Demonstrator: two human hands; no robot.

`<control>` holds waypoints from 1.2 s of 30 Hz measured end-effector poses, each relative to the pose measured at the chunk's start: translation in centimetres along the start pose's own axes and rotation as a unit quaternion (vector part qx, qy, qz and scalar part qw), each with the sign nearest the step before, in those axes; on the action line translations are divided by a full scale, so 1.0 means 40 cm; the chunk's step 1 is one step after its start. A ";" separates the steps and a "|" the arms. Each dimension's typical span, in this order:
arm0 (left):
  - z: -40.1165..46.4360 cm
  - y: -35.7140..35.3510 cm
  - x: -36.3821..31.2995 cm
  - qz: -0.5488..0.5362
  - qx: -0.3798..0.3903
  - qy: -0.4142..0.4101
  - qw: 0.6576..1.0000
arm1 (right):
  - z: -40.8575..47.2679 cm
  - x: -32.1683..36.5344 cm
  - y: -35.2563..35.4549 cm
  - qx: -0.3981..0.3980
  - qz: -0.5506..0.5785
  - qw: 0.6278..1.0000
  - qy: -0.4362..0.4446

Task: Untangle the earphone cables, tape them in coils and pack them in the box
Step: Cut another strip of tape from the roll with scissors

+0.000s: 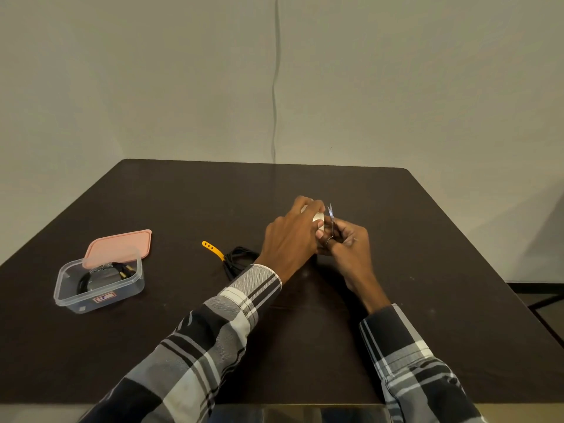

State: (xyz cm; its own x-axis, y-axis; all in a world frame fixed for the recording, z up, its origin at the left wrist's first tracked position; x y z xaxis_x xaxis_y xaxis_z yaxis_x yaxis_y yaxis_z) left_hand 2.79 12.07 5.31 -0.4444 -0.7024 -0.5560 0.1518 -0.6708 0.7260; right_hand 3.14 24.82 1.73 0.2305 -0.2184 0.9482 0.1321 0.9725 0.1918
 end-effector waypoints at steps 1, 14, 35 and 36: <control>-0.001 -0.001 0.000 -0.001 -0.002 -0.004 1.000 | -0.001 0.000 0.000 0.001 0.001 1.000 0.000; -0.007 -0.004 0.004 0.005 -0.010 -0.028 1.000 | 0.004 -0.009 -0.001 0.003 0.004 1.000 -0.004; -0.006 0.015 0.004 -0.035 0.003 0.001 0.999 | -0.002 -0.003 0.004 0.007 -0.006 1.000 0.009; -0.006 0.015 0.003 -0.034 0.005 0.000 0.999 | -0.001 -0.002 0.003 0.008 -0.006 1.000 0.009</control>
State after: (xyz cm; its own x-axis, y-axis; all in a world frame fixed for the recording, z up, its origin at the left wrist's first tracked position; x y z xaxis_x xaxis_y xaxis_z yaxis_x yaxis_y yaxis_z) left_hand 3.03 11.54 5.57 -0.4532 -0.6554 -0.6042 0.1125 -0.7145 0.6906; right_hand 3.19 24.97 1.65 0.2457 -0.2310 0.9414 0.1202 0.9709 0.2069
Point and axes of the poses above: each hand's wrist, its own z-axis towards the middle knuckle, its own y-axis out of the back of the hand, x = y × z, the point moved 1 cm from there along z, towards the middle knuckle, and after that the axes turned 11 degrees about -z, right-handed, at the moved point
